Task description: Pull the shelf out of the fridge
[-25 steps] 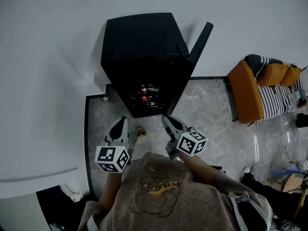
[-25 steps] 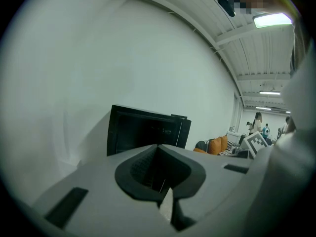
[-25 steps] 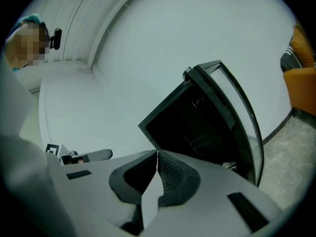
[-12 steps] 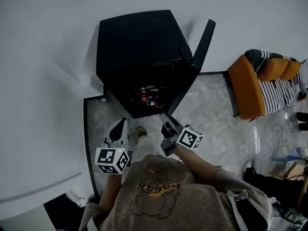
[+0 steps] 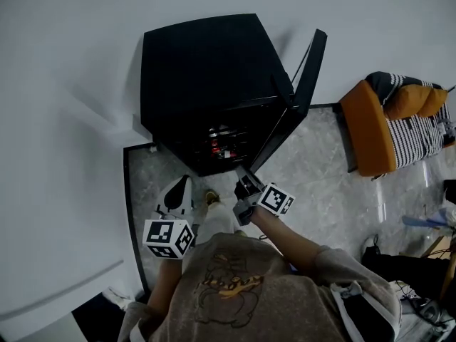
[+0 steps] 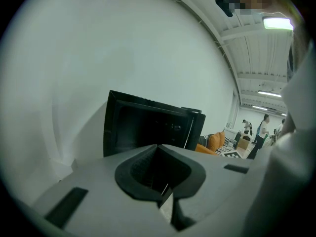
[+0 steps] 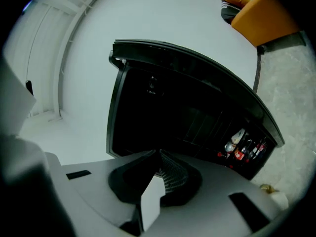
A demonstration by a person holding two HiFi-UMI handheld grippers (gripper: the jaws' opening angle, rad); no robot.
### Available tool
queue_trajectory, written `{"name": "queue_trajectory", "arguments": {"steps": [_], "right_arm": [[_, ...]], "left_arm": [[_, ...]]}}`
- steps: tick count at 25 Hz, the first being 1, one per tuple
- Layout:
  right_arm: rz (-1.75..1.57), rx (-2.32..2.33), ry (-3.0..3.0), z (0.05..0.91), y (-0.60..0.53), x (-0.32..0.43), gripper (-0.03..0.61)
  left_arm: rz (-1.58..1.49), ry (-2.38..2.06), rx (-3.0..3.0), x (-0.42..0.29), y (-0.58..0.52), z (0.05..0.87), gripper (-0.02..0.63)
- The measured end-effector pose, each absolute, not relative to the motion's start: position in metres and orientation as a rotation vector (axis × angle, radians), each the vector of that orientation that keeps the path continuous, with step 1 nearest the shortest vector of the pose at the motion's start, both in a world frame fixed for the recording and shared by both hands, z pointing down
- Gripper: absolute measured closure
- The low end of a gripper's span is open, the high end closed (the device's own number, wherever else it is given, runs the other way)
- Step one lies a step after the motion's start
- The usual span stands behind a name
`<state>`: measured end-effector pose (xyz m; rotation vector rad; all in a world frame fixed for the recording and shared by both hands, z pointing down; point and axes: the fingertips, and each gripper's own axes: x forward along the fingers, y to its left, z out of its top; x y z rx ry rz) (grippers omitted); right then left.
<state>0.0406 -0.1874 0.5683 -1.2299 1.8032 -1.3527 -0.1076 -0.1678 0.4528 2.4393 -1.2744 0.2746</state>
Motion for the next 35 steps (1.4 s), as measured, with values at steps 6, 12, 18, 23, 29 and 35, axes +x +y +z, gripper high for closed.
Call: {"name": "queue_trajectory", "arguments": {"steps": [6,12,18,23,29,35], "right_arm": [[-1.359,-1.205,1.732,0.593,-0.218,0.034,0.555],[-1.370,-1.242,1.655,0.620,-0.246,0.034,0.555],[-1.394,-1.265,1.623,0.648,-0.267,0.033,0.554],[-1.426,-1.290,1.589,0.674,-0.282,0.036,0.554],[-1.431,-1.294,1.553,0.695,-0.302,0.041,0.554],[-1.426,-1.282,1.459,0.717,-0.316,0.047,0.543]], "left_arm": [[0.290,-1.268,2.426,-0.111,-0.183,0.460,0.607],[0.319,-1.253,2.415,-0.114,-0.189,0.466,0.607],[0.333,-1.253,2.402,-0.120,-0.196,0.472,0.607],[0.347,-1.238,2.395,-0.121,-0.200,0.479,0.607],[0.372,-1.214,2.384,-0.122,-0.201,0.486,0.609],[0.400,-1.234,2.359,-0.131,-0.203,0.493,0.607]]}}
